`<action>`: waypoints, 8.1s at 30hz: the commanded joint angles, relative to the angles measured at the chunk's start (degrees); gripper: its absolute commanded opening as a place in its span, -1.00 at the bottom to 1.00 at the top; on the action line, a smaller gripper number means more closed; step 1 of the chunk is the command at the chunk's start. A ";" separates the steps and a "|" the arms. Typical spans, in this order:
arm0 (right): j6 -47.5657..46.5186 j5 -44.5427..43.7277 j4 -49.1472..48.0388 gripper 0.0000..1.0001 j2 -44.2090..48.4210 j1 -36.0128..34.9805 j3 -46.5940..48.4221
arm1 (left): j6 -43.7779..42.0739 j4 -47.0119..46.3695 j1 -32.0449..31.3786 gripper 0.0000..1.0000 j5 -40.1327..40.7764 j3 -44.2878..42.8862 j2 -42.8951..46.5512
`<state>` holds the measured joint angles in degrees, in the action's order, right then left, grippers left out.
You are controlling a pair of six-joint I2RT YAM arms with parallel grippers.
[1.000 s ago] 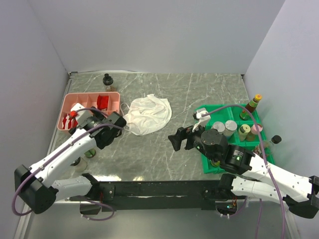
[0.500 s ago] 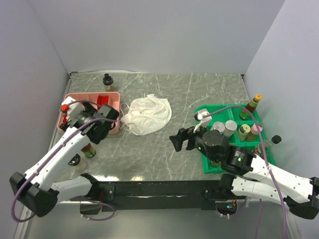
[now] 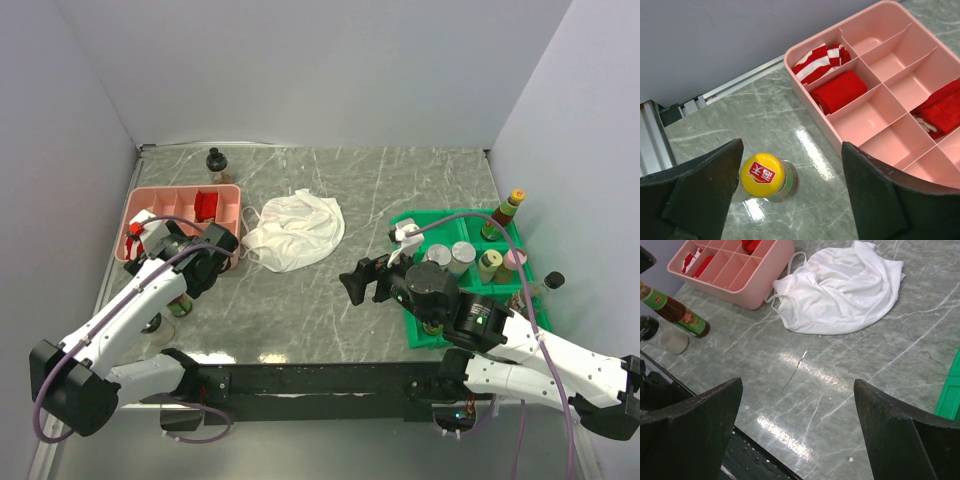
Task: Organize the condiment bottles
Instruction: Move the storage box to the center of the board, then pick up the bottle from the center of the board, then place the bottle in the storage box.
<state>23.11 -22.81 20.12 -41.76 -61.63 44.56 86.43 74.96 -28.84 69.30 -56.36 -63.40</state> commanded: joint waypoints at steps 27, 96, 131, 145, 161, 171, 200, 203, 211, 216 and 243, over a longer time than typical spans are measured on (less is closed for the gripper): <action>-0.70 -0.39 -1.57 1.00 0.62 -0.07 0.36 | 5.97 3.61 0.10 -0.67 -0.39 -1.81 -6.12; 1.50 -4.35 -0.08 0.80 7.49 0.45 -0.61 | -64.03 -76.73 -20.83 0.94 -51.37 5.56 2.13; 1.23 -7.69 -3.17 -0.93 -15.54 7.91 2.62 | -73.95 -70.83 -13.08 0.94 -35.65 -0.07 2.84; -12.21 -12.43 -1.66 -1.00 -33.46 29.86 38.66 | -75.71 -73.03 -13.61 0.94 -29.13 4.06 8.73; -10.81 -22.81 -2.89 -1.00 -39.63 54.76 38.78 | -75.36 -71.80 -13.52 0.94 -32.38 3.01 10.22; -10.98 -19.21 -10.18 -1.00 -39.98 61.36 32.44 | -75.71 -71.44 -13.52 0.93 -32.04 2.75 8.55; -11.25 -12.81 -13.79 -1.00 -44.81 66.02 27.16 | -76.59 -71.71 -13.61 0.94 -32.03 2.83 8.73; -10.81 -10.86 -12.13 -0.94 -46.83 66.63 28.04 | -76.68 -71.62 -13.52 0.94 -31.68 2.92 8.55; -9.49 -11.73 -8.70 -0.40 -48.77 66.81 29.36 | -76.77 -71.62 -13.61 0.94 -31.68 2.83 8.90; -8.26 -11.73 -8.08 -0.11 -47.54 67.69 28.31 | -76.85 -71.71 -13.52 0.93 -31.51 2.92 8.82; -4.31 24.55 7.21 1.00 -22.59 65.67 24.81 | -69.13 -67.59 -13.61 0.93 -26.78 1.61 7.68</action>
<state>17.72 -11.29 24.29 -71.79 5.41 72.44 12.21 5.48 -42.24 38.98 -51.99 -55.51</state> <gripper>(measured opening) 0.998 0.967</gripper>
